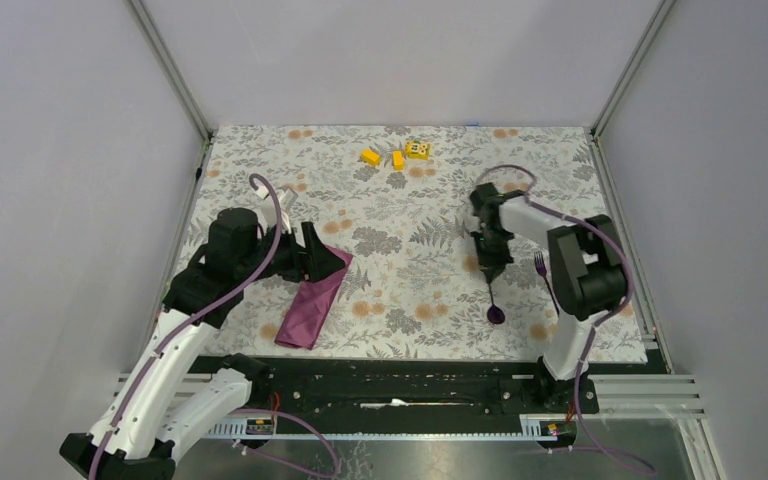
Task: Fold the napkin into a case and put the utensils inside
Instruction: Move the spoon to the center of the board, then pick up the spoon from the center of the board.
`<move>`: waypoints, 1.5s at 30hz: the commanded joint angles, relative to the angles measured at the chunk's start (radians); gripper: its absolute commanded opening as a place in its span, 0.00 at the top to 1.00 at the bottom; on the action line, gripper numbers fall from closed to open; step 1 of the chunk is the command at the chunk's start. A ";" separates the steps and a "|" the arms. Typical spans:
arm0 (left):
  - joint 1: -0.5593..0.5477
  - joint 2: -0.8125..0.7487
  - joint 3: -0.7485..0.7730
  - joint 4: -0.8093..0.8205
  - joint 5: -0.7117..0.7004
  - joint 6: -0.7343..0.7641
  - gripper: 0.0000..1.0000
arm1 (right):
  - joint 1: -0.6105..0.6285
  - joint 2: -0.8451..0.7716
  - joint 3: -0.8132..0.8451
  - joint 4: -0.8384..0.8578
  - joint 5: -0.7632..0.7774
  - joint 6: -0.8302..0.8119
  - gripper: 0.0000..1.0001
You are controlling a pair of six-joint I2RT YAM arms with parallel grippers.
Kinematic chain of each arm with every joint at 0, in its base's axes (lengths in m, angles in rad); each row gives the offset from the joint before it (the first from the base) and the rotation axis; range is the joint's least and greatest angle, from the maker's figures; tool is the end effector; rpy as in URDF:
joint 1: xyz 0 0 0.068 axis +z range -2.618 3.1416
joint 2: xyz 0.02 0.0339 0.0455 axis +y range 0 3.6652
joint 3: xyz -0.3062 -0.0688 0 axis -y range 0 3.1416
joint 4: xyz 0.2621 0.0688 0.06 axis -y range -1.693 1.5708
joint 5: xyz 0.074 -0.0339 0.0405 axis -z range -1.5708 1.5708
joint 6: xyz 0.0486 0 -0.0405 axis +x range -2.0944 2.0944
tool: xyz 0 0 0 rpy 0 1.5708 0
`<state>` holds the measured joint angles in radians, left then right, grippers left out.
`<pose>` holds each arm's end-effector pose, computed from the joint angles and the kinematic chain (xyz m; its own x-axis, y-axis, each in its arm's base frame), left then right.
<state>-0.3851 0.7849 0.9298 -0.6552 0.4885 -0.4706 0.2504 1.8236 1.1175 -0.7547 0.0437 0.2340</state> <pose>0.1361 -0.0798 0.3700 -0.7260 -0.1378 -0.6738 0.4287 0.6755 -0.6000 0.3381 0.0843 0.1637 -0.9930 -0.0149 -0.1168 -0.0130 0.9998 -0.0168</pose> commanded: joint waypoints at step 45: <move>-0.651 1.181 0.627 -0.082 -0.418 0.856 0.30 | -0.017 -0.955 -0.239 0.164 0.188 0.156 0.03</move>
<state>-1.0096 1.8050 1.3540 -0.6010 0.1761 0.2268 0.2417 0.9157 0.8852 -0.6151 0.2409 0.3733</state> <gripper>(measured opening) 0.732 0.971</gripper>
